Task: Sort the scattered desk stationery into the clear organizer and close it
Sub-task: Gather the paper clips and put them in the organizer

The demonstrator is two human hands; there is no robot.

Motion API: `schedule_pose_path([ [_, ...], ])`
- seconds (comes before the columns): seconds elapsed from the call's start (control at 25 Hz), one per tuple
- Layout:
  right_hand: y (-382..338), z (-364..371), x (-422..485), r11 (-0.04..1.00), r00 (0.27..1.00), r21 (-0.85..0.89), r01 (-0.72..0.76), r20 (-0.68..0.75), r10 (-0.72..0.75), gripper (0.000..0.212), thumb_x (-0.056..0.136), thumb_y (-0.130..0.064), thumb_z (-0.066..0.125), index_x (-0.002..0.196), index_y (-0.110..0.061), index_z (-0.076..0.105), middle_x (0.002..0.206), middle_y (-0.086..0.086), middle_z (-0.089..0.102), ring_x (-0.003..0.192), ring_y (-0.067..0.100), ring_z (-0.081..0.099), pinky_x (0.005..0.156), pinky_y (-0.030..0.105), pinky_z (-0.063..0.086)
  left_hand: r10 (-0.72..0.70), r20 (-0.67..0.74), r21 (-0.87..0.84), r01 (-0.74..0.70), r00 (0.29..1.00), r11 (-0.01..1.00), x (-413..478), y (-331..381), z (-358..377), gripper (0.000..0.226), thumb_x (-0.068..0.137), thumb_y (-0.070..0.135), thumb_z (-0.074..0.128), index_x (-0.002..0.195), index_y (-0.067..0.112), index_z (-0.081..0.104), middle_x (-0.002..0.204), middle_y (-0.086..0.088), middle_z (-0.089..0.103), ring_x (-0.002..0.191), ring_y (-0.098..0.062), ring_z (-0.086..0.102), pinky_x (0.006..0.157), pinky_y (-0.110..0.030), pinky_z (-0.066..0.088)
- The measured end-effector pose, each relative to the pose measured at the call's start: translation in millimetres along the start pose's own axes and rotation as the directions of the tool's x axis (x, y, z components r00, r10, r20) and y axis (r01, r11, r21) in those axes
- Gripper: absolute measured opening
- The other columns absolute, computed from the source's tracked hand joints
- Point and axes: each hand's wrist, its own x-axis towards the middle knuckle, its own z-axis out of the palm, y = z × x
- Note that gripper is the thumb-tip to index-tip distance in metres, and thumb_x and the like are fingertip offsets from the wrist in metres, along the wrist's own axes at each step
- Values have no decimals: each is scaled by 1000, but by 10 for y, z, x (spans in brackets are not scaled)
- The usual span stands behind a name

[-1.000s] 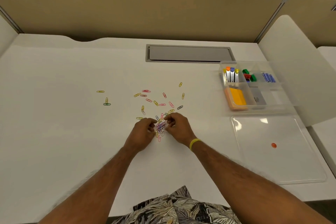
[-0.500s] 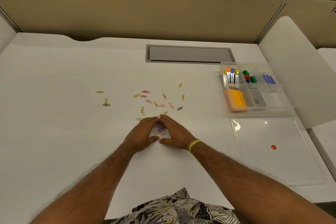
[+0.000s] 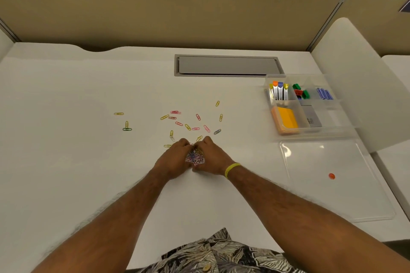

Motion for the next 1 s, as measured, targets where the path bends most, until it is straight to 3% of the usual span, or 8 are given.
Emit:
schedule_pose_path([
  [0.32,2,35,-13,998,991,60,11,-135,-2,21,82,-22,69,98,-8,68,96,10,60,89,24,57,76,35,48,-93,-94,-103,83,991,991,7,-8,98,18,85,22,67,101,13,68,98,-2,59,87,-18,57,76,-34,49],
  [0.6,4,38,-22,981,979,192,-40,-187,76,11,80,-13,71,87,-6,74,85,10,70,77,22,61,71,32,51,-85,-75,-152,73,994,986,26,35,74,11,85,16,65,92,16,73,87,0,62,81,-15,56,69,-25,43],
  [0.8,54,-14,-70,933,964,358,-39,-232,129,7,80,-11,71,85,-9,76,77,3,71,69,13,60,63,14,45,-66,-132,-214,37,989,976,14,113,-31,13,87,12,63,90,15,75,84,-1,66,77,-13,57,68,-24,46],
  [1.0,121,-90,-123,811,952,583,-51,-216,215,6,76,-9,76,82,-9,76,78,4,74,74,15,70,75,28,59,-127,-172,-329,65,977,942,67,190,-114,13,85,14,69,96,11,75,88,1,70,78,-7,62,67,-12,44],
])
